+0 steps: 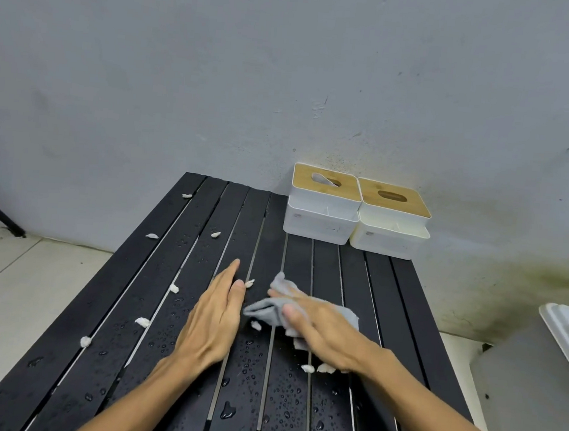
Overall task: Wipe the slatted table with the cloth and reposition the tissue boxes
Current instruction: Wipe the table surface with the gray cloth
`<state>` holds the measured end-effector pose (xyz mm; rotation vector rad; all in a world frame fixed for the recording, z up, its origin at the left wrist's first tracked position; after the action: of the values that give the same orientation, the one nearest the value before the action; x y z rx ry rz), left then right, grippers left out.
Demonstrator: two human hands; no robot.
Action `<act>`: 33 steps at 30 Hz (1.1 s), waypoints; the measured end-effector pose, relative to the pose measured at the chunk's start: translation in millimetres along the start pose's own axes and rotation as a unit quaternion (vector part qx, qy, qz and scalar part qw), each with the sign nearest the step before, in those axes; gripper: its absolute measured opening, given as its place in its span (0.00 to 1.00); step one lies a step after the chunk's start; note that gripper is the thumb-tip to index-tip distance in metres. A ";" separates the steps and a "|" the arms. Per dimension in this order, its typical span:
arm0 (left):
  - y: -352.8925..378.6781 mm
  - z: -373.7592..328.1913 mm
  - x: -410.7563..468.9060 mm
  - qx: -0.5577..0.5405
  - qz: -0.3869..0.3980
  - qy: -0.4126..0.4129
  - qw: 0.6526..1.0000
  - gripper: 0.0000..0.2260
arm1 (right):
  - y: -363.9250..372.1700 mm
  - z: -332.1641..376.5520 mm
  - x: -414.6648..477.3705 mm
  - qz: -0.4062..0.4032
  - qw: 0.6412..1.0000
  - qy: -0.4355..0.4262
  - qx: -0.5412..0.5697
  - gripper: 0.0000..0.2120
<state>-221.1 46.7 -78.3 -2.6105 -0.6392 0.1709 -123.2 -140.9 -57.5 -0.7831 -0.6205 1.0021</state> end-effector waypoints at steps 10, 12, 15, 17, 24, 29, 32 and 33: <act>-1.1 -1.7 -0.5 -0.035 -0.034 0.004 0.999 0.31 | 1.0 -20.1 96.0 -0.085 0.984 0.147 -0.062 0.39; -1.4 -2.6 -0.2 -0.036 -0.046 0.008 0.998 0.30 | 12.2 -10.7 98.1 -0.042 0.989 0.122 -0.077 0.38; -1.5 -0.5 1.5 -0.048 -0.053 0.008 0.997 0.29 | 17.2 0.1 75.5 0.007 0.997 0.034 -0.069 0.30; -1.6 1.1 2.5 -0.059 -0.053 0.011 0.997 0.29 | 15.8 7.0 55.2 0.027 0.998 -0.013 -0.055 0.28; -2.9 -2.0 0.2 -0.066 -0.031 0.013 0.997 0.28 | -19.8 12.8 -5.2 -0.096 0.979 0.133 0.117 0.45; -2.8 -2.1 -0.2 -0.047 -0.023 0.016 0.998 0.27 | -75.1 -7.1 -27.2 -0.193 0.961 0.190 0.059 0.39; -1.9 -3.6 -1.3 -0.037 -0.017 0.018 0.999 0.27 | -68.8 -24.1 -35.5 -0.032 0.980 0.189 -0.054 0.29; -1.8 -4.2 -1.6 -0.035 -0.016 0.020 0.999 0.27 | -61.6 -32.1 -37.2 0.010 0.974 0.199 -0.110 0.34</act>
<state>-222.3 45.8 -73.7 -2.6615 -0.6826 0.0881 -83.6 -203.2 -30.1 -1.1542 -0.3788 0.7709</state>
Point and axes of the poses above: each hand's wrist, its own x-axis towards the middle knuckle, its own y-axis out of the palm, z = x × y, the point moved 1 cm from there along x, towards the middle knuckle, and after that the axes turned 6 degrees about -y, right-handed, at the moved point
